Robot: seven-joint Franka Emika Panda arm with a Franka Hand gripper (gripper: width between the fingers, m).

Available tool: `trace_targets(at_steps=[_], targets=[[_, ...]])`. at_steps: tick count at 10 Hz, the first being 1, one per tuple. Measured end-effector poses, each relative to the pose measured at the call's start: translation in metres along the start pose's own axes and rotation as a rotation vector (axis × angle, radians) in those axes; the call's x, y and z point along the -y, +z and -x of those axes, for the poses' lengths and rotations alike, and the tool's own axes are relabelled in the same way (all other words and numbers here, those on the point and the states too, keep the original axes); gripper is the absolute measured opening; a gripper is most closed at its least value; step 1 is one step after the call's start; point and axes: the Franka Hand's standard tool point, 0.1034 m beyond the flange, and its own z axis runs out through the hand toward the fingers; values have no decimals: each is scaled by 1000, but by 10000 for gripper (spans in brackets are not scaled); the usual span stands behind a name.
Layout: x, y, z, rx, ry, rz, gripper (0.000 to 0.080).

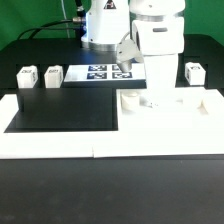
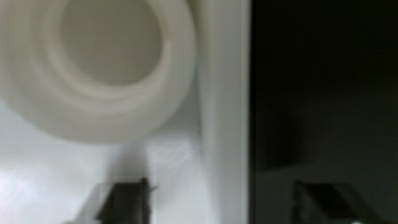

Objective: Assemble square table

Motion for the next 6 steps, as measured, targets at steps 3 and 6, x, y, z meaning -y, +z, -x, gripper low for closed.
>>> trace_targets(at_steps=[3,6], targets=[[-1,0,0,-1,0,3,649],[-1,0,0,-1,0,3,649]])
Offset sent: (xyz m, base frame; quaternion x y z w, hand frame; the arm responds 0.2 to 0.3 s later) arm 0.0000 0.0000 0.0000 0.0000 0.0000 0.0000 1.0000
